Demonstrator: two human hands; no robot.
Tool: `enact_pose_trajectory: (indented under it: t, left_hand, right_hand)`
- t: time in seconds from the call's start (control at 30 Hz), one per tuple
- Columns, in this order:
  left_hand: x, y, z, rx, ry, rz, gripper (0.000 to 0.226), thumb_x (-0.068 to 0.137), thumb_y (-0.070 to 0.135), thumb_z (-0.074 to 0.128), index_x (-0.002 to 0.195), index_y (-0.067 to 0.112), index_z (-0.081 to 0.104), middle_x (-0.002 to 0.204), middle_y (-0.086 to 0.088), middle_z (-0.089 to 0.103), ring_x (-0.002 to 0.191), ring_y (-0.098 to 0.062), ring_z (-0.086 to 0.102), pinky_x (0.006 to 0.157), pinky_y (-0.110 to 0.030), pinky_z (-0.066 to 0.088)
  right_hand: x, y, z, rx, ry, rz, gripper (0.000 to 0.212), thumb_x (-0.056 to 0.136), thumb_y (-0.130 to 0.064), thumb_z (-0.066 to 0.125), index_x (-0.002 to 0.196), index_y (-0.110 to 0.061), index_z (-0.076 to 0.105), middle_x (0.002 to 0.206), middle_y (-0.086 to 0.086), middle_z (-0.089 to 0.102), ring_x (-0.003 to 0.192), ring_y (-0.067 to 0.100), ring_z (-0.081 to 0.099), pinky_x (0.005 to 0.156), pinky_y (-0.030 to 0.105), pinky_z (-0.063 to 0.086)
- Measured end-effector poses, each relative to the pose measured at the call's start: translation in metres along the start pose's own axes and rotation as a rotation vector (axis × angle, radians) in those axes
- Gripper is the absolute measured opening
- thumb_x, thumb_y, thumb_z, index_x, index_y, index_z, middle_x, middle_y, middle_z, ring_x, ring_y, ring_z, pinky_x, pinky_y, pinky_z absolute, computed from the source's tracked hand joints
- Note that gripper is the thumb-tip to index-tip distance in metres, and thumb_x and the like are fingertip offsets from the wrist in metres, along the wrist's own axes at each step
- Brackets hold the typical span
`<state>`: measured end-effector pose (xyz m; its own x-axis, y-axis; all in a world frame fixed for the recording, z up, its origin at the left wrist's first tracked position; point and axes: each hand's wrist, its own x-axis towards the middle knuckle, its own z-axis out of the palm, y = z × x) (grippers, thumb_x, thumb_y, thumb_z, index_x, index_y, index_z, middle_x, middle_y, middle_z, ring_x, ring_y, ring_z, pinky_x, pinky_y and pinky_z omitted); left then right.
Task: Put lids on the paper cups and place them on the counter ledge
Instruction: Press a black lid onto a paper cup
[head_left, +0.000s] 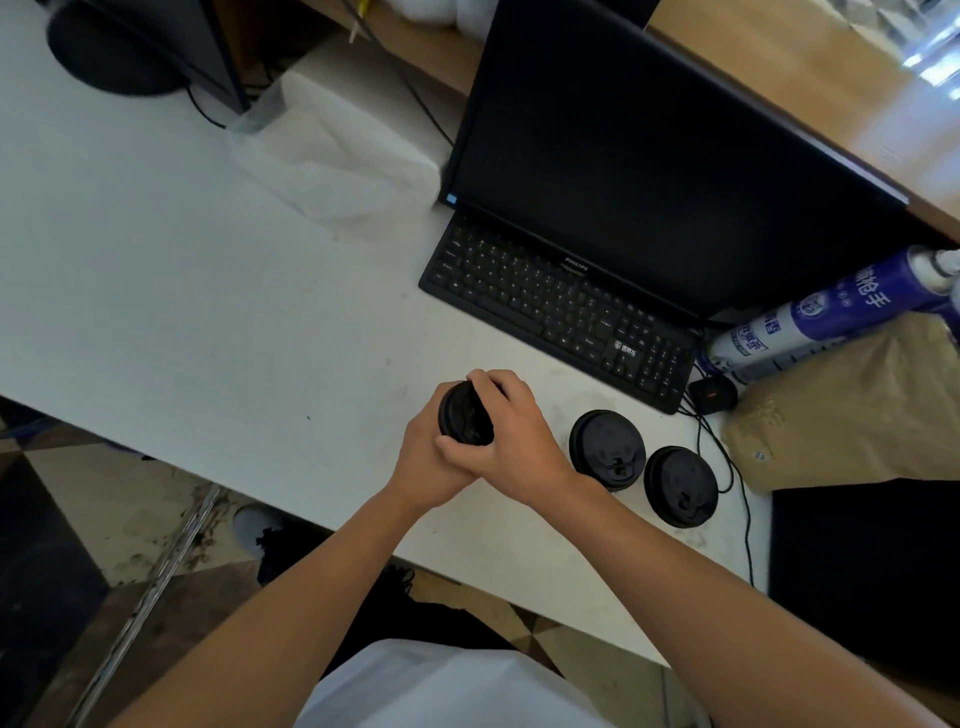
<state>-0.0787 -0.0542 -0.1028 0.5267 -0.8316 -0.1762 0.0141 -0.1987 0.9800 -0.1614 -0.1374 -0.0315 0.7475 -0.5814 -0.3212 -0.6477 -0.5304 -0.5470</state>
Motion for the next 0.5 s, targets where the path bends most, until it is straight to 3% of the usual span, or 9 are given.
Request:
enact_pose_trajectory:
  t: [0.2,0.33,0.43,0.5]
  left_hand:
    - [0.0002,-0.0008,-0.0003,-0.027,-0.001,0.008,0.063,0.067,0.027,0.083,0.122,0.031,0.053,0.108,0.016,0.066,0.100,-0.001,0.066,0.081,-0.014,0.053]
    - [-0.0003,-0.0010,-0.0017,-0.001,-0.003,0.022,0.065,0.066,0.036,0.081,0.123,0.030,0.052,0.108,0.017,0.065,0.099,-0.002,0.066,0.081,-0.020,0.055]
    - [-0.0004,0.0032,-0.0036,0.045,-0.005,0.044,0.065,0.069,0.038,0.082,0.125,0.032,0.049,0.110,0.021,0.061,0.101,-0.002,0.064,0.083,-0.023,0.056]
    - [-0.0011,0.0040,-0.0058,0.078,-0.009,0.061,0.071,0.074,0.033,0.085,0.131,0.036,0.043,0.119,0.028,0.054,0.109,0.004,0.059,0.089,-0.017,0.052]
  right_hand:
    - [0.0018,0.0055,-0.0012,-0.041,-0.020,-0.049,0.075,0.086,-0.035,0.080,0.148,-0.006,0.048,0.142,0.006,0.046,0.132,0.022,0.041,0.106,0.021,0.033]
    - [0.0035,0.0075,-0.0011,-0.046,-0.032,-0.084,0.075,0.087,-0.037,0.079,0.148,-0.008,0.047,0.143,0.005,0.045,0.133,0.022,0.040,0.109,0.025,0.037]
    - [0.0045,0.0066,-0.0045,-0.050,-0.074,-0.083,0.085,0.087,-0.045,0.077,0.157,-0.017,0.038,0.149,0.001,0.039,0.140,0.018,0.030,0.117,0.034,0.037]
    - [0.0006,0.0080,-0.0065,-0.003,-0.067,-0.066,0.097,0.084,-0.051,0.078,0.162,-0.022,0.028,0.155,-0.003,0.035,0.144,0.015,0.024,0.120,0.033,0.031]
